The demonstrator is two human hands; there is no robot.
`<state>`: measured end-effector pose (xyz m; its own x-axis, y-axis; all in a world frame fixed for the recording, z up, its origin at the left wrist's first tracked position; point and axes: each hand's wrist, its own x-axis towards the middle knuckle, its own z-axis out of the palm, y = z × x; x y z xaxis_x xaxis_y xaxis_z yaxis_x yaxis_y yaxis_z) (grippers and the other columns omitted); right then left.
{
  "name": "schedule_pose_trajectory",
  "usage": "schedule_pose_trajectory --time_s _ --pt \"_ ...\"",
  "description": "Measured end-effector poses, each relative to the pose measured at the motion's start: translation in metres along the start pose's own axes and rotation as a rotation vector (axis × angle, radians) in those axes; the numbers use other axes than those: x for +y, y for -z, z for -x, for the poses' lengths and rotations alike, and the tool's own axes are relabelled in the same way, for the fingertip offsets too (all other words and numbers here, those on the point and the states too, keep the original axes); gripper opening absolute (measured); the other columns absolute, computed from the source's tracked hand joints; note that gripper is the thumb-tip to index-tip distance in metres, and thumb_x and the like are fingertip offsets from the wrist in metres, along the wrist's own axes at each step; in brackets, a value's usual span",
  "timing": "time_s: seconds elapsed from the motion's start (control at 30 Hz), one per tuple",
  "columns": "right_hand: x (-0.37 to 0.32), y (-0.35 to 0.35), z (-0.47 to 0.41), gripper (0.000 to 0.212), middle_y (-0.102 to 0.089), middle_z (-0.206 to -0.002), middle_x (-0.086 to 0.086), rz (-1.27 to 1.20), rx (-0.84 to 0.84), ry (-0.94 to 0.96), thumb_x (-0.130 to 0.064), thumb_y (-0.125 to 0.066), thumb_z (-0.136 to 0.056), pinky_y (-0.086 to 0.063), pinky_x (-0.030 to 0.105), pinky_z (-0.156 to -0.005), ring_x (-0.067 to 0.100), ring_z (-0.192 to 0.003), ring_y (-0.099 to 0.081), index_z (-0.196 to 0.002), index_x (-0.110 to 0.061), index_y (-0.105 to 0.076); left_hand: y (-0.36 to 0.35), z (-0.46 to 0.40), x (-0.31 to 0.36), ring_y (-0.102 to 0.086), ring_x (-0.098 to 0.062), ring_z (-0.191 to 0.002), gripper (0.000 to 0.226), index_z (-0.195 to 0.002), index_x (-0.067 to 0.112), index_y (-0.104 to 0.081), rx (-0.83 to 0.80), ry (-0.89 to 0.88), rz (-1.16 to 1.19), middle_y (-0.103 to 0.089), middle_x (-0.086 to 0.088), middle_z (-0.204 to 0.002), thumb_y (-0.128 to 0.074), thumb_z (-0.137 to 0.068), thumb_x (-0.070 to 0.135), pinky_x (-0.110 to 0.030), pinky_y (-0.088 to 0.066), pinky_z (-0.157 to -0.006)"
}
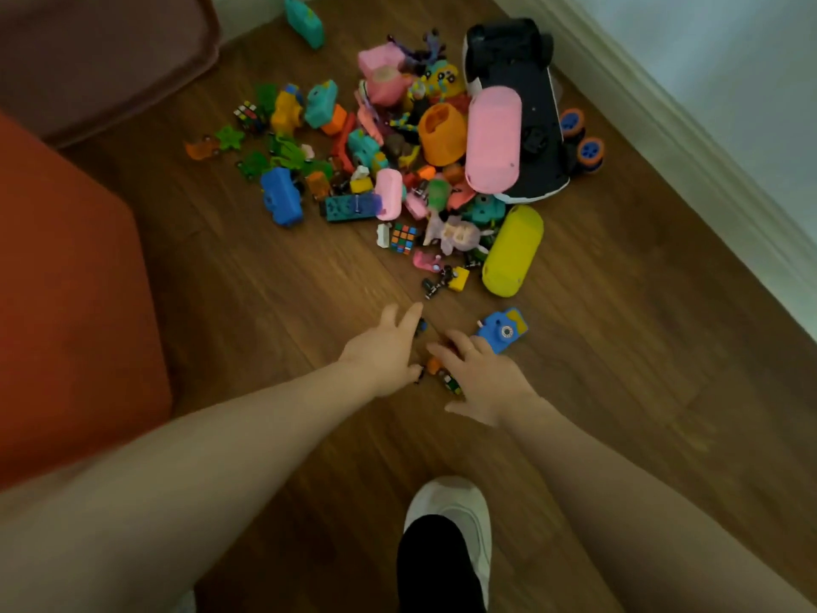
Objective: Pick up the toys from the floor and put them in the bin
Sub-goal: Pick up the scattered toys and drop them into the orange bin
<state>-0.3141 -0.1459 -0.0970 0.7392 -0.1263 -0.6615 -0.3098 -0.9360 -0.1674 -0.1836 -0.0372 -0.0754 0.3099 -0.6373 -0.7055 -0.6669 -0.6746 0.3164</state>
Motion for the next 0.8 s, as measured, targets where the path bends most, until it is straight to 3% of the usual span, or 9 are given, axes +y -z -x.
schedule_pose_trajectory --time_s 0.17,0.3,0.47,0.53,0.63,0.8 --pt "-0.002 -0.005 -0.013 0.055 -0.013 -0.152 0.008 -0.012 0.057 0.022 -0.028 -0.055 -0.091 -0.049 0.039 -0.087 0.03 -0.127 -0.036 -0.14 -0.029 -0.028 -0.011 -0.014 0.007 -0.044 -0.03 -0.124 0.094 -0.148 0.031 0.006 -0.002 0.04 -0.04 0.012 -0.008 -0.155 -0.064 -0.085 0.036 -0.038 -0.05 -0.088" --pt "0.004 0.004 -0.031 0.049 -0.025 -0.141 0.011 -0.203 0.044 -0.015 -0.028 -0.057 -0.089 -0.05 0.04 -0.084 0.032 -0.109 -0.052 -0.133 -0.023 -0.036 -0.012 -0.023 0.007 -0.045 -0.031 -0.122 0.095 -0.148 0.03 0.003 -0.033 0.005 -0.143 0.01 -0.01 -0.155 -0.066 -0.084 0.032 -0.038 -0.048 -0.088" --pt "0.019 0.016 -0.049 0.028 -0.048 -0.1 0.007 -0.688 0.219 -0.172 -0.031 -0.062 -0.083 -0.04 0.031 -0.074 0.025 -0.093 -0.052 -0.103 -0.014 -0.052 -0.024 -0.032 0.011 -0.039 -0.033 -0.124 0.087 -0.147 0.022 -0.008 -0.019 -0.018 -0.196 0.004 -0.012 -0.153 -0.066 -0.083 0.036 -0.04 -0.048 -0.089" --pt "0.024 0.02 -0.049 0.02 -0.057 -0.087 0.007 -0.896 0.231 -0.223 -0.032 -0.062 -0.084 -0.041 0.028 -0.064 0.021 -0.078 -0.055 -0.092 -0.015 -0.055 -0.029 -0.034 0.013 -0.039 -0.033 -0.124 0.081 -0.145 0.018 -0.014 -0.003 -0.046 -0.244 0.0 -0.013 -0.152 -0.065 -0.084 0.035 -0.039 -0.048 -0.088" --pt "0.032 0.027 -0.043 0.015 -0.057 -0.071 0.004 -1.267 0.081 -0.332 -0.032 -0.057 -0.089 -0.038 0.024 -0.044 0.015 -0.053 -0.052 -0.084 -0.018 -0.056 -0.031 -0.038 0.015 -0.042 -0.033 -0.12 0.062 -0.139 0.016 -0.025 -0.016 -0.099 -0.239 -0.004 -0.014 -0.15 -0.06 -0.089 0.026 -0.04 -0.048 -0.088" --pt "0.038 0.03 -0.037 0.027 -0.062 -0.075 0.006 -1.747 -0.083 -0.606 -0.04 -0.052 -0.091 -0.041 0.022 -0.048 0.013 -0.062 -0.053 -0.088 -0.014 -0.057 -0.029 -0.04 0.001 -0.041 -0.034 -0.115 0.048 -0.135 0.016 -0.03 -0.001 -0.182 -0.334 -0.011 -0.014 -0.147 -0.045 -0.091 0.003 -0.037 -0.047 -0.084"
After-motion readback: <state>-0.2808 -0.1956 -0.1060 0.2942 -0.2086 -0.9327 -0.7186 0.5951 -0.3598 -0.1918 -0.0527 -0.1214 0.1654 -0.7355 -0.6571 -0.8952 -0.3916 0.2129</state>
